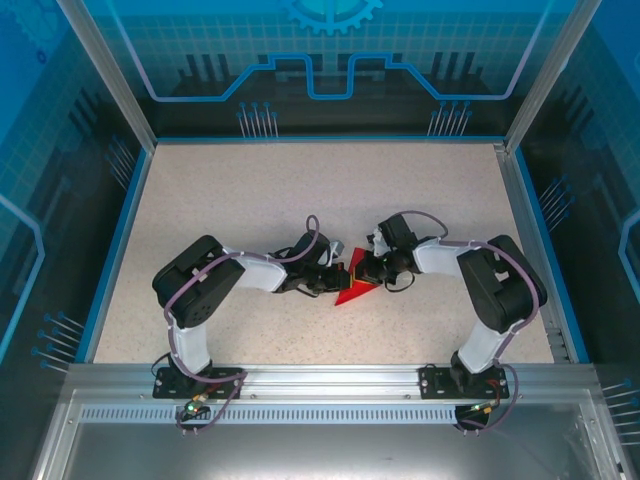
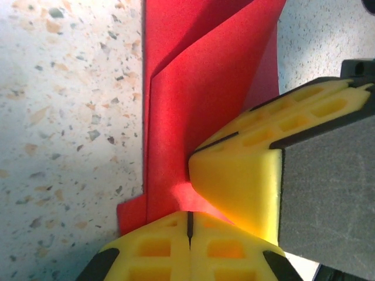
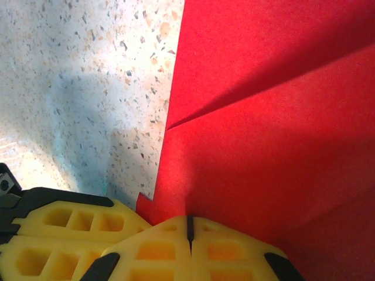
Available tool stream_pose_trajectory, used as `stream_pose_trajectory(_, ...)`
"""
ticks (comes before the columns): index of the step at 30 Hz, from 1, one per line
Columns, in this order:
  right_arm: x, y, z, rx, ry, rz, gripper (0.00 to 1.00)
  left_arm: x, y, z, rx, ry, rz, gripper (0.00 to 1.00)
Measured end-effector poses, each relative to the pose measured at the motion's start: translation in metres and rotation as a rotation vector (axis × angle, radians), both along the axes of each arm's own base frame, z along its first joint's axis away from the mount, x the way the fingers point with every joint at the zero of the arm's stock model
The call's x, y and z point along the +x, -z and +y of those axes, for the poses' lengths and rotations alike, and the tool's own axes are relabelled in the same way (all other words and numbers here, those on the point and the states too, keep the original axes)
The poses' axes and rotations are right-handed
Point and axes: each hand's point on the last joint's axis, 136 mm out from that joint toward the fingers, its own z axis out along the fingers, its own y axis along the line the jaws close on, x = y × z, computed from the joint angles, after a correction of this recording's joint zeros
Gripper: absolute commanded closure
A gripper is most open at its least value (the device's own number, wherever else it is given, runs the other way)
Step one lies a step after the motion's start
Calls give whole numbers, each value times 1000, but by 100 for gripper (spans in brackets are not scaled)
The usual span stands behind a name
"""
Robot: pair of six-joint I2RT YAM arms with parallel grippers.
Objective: Fold a paper plane with a square sheet of paper (pick it up from the middle)
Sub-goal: Fourth fold the wing at the center of the table.
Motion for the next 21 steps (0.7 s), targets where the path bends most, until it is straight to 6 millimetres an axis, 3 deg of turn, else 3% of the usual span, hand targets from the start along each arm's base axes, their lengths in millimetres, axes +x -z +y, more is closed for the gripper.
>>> stream_pose_trajectory(7,14,0,-9,70,2,31,94,0,0,1,17,12,-11,100)
stream_pose_trajectory(21,81,-3,-66,2,171,-34,94,-1,1,3,32,20,-5,100)
